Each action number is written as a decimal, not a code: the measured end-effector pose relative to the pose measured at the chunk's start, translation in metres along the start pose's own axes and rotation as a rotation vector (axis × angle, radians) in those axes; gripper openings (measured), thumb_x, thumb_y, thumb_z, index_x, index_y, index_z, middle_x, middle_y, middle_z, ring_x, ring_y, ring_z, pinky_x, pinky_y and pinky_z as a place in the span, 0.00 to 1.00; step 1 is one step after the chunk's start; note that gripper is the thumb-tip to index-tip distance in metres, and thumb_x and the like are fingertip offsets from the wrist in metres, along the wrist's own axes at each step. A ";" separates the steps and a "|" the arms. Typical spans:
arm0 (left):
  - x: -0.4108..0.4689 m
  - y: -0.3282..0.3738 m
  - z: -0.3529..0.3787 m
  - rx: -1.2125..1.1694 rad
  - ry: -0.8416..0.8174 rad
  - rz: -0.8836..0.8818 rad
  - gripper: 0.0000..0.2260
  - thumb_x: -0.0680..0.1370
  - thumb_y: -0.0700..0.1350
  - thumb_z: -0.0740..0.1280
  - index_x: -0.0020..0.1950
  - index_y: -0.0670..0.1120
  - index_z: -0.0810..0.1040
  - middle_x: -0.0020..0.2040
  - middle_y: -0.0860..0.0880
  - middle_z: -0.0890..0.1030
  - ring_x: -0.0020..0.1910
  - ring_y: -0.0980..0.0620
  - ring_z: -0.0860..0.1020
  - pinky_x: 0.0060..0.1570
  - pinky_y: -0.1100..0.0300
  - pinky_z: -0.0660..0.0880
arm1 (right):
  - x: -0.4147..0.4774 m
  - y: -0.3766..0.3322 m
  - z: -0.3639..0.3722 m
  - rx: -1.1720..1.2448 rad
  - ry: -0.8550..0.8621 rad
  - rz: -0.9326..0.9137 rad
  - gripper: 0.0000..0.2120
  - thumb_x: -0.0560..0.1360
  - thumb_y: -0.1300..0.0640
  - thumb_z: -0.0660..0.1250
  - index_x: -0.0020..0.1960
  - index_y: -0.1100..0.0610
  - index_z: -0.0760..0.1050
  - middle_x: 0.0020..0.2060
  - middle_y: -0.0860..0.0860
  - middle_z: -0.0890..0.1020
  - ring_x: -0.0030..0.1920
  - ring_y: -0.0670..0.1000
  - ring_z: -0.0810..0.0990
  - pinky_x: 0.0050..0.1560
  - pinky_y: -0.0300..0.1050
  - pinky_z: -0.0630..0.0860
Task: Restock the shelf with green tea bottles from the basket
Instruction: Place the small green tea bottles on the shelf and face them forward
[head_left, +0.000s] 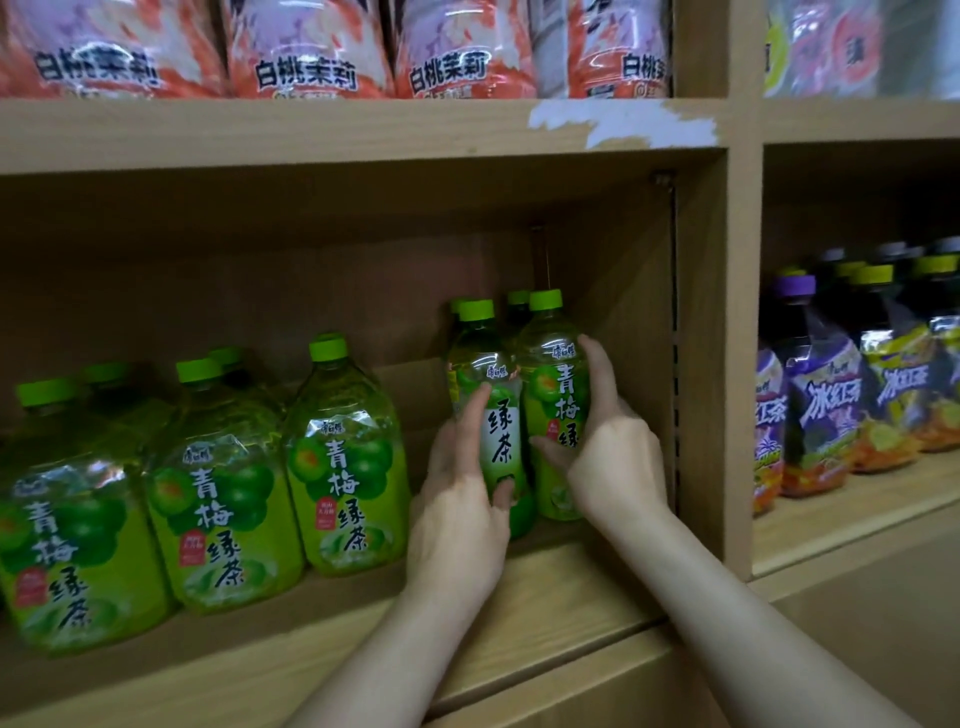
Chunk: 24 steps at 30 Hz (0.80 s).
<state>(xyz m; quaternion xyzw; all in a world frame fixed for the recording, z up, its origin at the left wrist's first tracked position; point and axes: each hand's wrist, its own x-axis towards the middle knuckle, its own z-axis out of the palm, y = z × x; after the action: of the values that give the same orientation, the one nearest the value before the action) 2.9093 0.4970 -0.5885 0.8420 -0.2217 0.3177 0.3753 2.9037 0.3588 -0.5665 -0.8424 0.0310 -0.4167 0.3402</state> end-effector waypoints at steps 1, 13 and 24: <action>0.001 0.000 0.000 0.048 -0.024 0.034 0.43 0.75 0.41 0.70 0.69 0.72 0.43 0.74 0.52 0.64 0.65 0.47 0.74 0.59 0.53 0.74 | 0.002 0.001 0.001 0.045 -0.011 0.024 0.46 0.70 0.52 0.73 0.72 0.36 0.43 0.58 0.53 0.80 0.52 0.57 0.82 0.50 0.55 0.80; 0.033 -0.012 0.014 0.215 -0.066 -0.059 0.41 0.74 0.46 0.71 0.73 0.67 0.46 0.72 0.51 0.69 0.59 0.45 0.79 0.53 0.52 0.76 | 0.017 0.002 0.012 -0.341 -0.249 0.112 0.44 0.79 0.44 0.59 0.73 0.47 0.25 0.48 0.58 0.81 0.42 0.57 0.81 0.39 0.48 0.76; 0.032 -0.016 0.019 0.101 -0.042 -0.098 0.40 0.75 0.39 0.69 0.73 0.68 0.49 0.70 0.50 0.72 0.59 0.45 0.78 0.54 0.54 0.75 | 0.012 0.005 0.019 -0.419 -0.157 0.142 0.37 0.78 0.47 0.63 0.77 0.55 0.45 0.63 0.58 0.71 0.53 0.60 0.80 0.41 0.47 0.72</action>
<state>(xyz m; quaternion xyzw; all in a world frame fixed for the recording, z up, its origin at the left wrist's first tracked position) 2.9485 0.4883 -0.5839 0.8763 -0.1716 0.2920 0.3426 2.9260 0.3615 -0.5693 -0.9203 0.1492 -0.3092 0.1877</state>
